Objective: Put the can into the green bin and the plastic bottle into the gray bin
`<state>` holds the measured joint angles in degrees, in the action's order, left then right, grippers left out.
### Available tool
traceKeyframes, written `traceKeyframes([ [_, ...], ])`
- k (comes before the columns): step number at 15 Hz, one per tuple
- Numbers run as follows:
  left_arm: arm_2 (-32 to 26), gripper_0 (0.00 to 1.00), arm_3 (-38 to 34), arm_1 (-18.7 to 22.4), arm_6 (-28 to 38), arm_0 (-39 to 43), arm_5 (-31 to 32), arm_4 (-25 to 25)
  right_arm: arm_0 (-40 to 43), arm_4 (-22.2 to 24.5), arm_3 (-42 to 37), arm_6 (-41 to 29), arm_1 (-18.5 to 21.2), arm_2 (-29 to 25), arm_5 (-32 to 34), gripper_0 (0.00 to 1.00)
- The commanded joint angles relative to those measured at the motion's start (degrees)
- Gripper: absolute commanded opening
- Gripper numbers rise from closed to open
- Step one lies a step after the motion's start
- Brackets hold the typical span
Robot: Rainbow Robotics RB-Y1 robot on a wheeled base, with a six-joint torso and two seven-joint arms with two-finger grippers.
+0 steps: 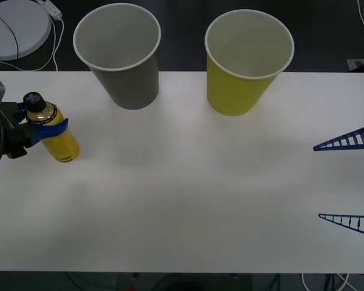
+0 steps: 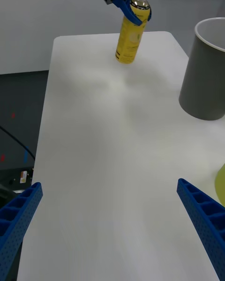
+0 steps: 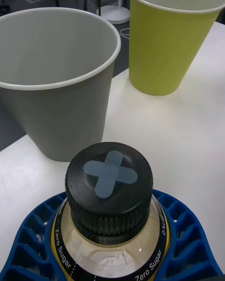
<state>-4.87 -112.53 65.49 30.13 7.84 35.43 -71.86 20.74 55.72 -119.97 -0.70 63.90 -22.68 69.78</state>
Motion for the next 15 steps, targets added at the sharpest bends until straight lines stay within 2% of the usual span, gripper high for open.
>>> traceKeyframes([
  [1, -1.0, 0.00, -1.1, 3.2, 5.6, 0.0, 0.2, -1.6, 0.0, 0.0, 0.0, 0.0, 0.0, 0.0, 0.0, 1.00],
  [3, -2.1, 0.00, -1.5, 6.0, 9.2, -0.5, 1.7, -2.5, 0.0, 0.0, 0.0, 0.0, 0.0, 0.0, 0.0, 1.00],
  [6, -8.7, 0.00, -1.6, 6.9, 15.1, -1.9, 12.2, -6.2, 0.0, 0.0, 0.0, 0.0, 0.0, 0.0, 0.0, 1.00],
  [8, -11.1, 0.00, -1.5, 8.2, 18.7, -4.0, 17.7, -8.3, 0.0, 0.0, 0.0, 0.0, 0.0, 0.0, 0.0, 1.00],
  [11, -11.4, 0.00, -0.9, 9.7, 23.7, -9.2, 24.5, -11.8, 0.0, 0.0, 0.0, 0.0, 0.0, 0.0, 0.0, 1.00],
  [15, -11.2, 0.00, 3.0, 9.8, 25.2, -16.8, 33.7, -12.6, 0.0, 0.0, 0.0, 0.0, 0.0, 0.0, 0.0, 1.00],
])
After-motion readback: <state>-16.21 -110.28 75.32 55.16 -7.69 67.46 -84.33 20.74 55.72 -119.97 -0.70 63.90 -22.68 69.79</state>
